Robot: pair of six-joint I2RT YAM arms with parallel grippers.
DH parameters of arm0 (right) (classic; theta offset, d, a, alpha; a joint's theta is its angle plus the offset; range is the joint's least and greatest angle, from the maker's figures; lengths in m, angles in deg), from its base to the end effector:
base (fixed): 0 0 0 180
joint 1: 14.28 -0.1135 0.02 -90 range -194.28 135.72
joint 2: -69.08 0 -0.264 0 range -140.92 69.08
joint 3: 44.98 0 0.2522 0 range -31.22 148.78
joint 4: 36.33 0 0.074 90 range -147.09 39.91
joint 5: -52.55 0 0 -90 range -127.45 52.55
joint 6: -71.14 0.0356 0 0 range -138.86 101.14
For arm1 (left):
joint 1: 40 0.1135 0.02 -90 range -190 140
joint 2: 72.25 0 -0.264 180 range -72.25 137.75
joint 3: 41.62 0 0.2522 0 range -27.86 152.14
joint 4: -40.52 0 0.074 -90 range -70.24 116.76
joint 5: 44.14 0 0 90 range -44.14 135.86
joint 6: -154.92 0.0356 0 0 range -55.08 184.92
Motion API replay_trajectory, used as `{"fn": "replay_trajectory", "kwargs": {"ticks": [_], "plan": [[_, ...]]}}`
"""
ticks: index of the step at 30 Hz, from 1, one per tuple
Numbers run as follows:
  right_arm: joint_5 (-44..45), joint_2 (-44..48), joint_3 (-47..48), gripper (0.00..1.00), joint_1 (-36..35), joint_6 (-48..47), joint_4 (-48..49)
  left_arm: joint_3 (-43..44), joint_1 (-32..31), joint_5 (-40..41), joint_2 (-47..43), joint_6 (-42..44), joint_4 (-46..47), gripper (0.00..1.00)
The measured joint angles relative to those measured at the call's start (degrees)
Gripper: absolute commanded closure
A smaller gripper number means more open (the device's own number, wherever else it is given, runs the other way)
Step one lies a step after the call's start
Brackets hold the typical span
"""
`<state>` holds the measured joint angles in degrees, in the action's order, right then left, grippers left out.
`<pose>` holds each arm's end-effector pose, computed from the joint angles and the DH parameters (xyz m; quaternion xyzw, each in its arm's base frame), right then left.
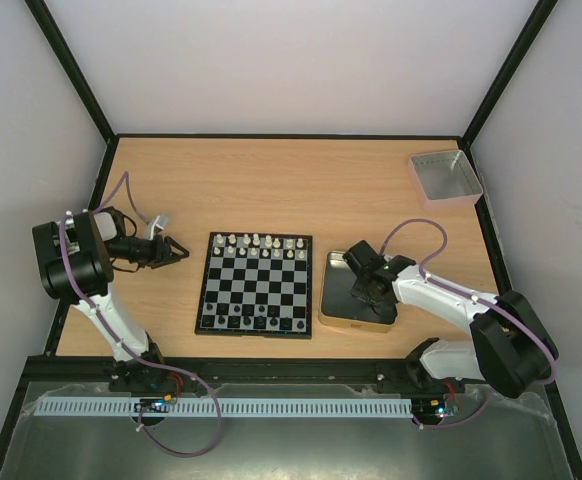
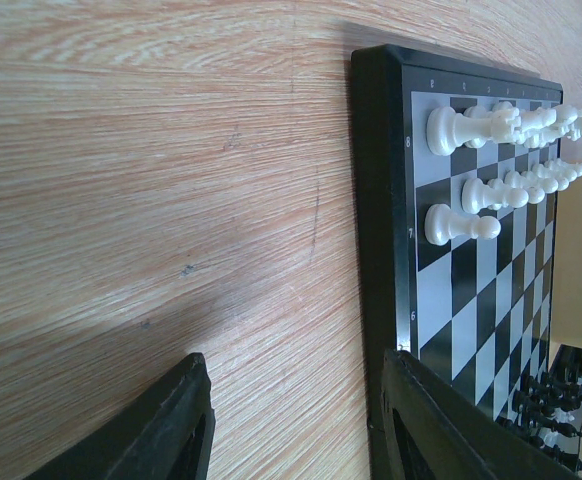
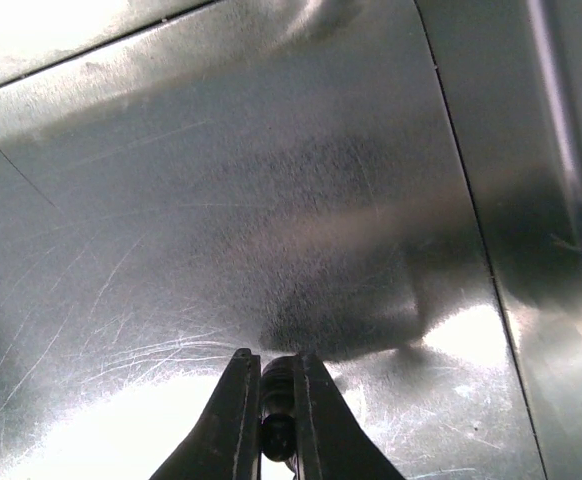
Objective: Set up the chess pieces on the board
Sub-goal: Pick up the chess piece from the storage box.
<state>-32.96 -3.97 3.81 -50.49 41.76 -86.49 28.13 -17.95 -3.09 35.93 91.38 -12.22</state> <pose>0.1649 0.1173 0.1569 0.2145 0.9665 0.0755 0.1189 0.2862 0.0870 0.1102 0.0308 0.9096 -0.3815 0.1617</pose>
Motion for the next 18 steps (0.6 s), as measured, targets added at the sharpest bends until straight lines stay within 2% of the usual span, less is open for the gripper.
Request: {"fn": "replay_trajectory", "kwargs": {"ticks": [7,12,18], "plan": [[0.7,-0.3,1.6,0.96,0.0,-0.6,-1.5,0.0,0.0,0.0,0.0,0.0,0.0,0.51],[2.0,-0.3,7.4,0.97,-0.7,-1.5,-3.9,0.0,0.0,0.0,0.0,0.0,0.0,0.51],[5.3,-3.5,16.2,0.97,-9.0,-0.4,-7.1,0.0,0.0,0.0,0.0,0.0,0.0,0.51]]}}
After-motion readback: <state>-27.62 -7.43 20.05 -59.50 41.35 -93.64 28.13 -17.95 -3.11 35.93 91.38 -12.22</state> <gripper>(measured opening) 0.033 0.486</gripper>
